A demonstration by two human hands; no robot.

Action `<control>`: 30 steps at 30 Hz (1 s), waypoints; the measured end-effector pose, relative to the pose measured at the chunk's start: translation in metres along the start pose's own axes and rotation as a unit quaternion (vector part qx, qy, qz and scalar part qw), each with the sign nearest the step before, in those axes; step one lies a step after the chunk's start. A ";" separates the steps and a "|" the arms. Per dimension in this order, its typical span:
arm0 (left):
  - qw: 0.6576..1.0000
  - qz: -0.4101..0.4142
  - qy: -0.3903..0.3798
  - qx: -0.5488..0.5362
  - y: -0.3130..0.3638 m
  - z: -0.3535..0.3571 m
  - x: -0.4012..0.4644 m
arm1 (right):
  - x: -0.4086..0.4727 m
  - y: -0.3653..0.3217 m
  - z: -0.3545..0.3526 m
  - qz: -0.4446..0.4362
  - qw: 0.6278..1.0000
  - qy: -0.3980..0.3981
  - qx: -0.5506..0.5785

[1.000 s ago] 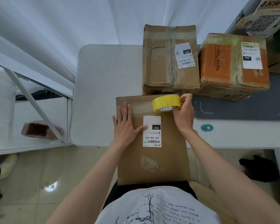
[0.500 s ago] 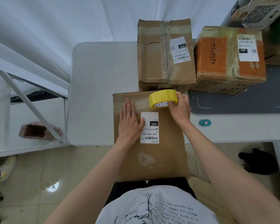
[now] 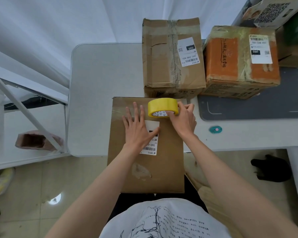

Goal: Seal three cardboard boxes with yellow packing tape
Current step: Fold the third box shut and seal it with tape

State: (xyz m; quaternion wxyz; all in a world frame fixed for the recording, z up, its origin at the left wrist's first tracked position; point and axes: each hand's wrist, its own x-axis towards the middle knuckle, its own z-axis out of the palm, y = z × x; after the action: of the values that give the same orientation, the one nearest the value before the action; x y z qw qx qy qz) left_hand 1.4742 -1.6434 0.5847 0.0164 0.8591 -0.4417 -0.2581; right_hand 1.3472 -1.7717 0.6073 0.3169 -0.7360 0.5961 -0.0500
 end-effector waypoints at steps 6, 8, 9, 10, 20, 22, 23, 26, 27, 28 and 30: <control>0.999 0.018 -0.028 -0.002 -0.006 -0.003 0.001 | 0.001 0.005 -0.003 -0.042 0.998 0.016 0.038; 0.999 0.019 -0.036 -0.009 -0.005 -0.005 0.001 | 0.001 0.012 -0.008 -0.041 0.992 0.056 0.102; 0.999 0.020 -0.038 -0.012 -0.004 -0.006 0.001 | 0.002 0.018 -0.012 -0.035 0.986 0.081 0.139; 0.999 0.021 -0.041 -0.014 -0.004 -0.007 0.000 | 0.002 0.024 -0.016 -0.034 0.980 0.103 0.167; 0.999 0.020 -0.050 -0.006 -0.006 -0.008 0.000 | 0.011 0.052 -0.020 -0.101 0.963 0.231 0.091; 0.998 0.019 -0.053 -0.002 -0.006 -0.007 0.000 | 0.016 0.063 -0.027 -0.067 0.954 0.281 0.078; 0.998 0.019 -0.054 0.000 -0.006 -0.008 0.000 | 0.018 0.070 -0.030 -0.048 0.951 0.296 0.073; 0.998 0.015 -0.063 0.006 -0.004 -0.008 0.001 | 0.018 0.091 -0.024 -0.003 0.958 0.276 0.075; 0.998 0.014 -0.064 0.009 -0.005 -0.008 0.001 | 0.019 0.095 -0.019 0.011 0.959 0.266 0.091; 0.998 0.014 -0.065 0.010 -0.005 -0.009 0.000 | 0.021 0.098 -0.015 0.025 0.960 0.255 0.114; 0.998 0.013 -0.065 0.010 -0.005 -0.008 0.000 | 0.026 0.104 -0.006 0.037 0.958 0.234 0.160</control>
State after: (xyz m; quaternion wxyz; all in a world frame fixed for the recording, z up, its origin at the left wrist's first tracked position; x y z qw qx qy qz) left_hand 1.4812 -1.6421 0.5906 -0.0180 0.8351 -0.4553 -0.3083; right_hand 1.2641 -1.8070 0.5497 0.2835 -0.6212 0.6645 -0.3035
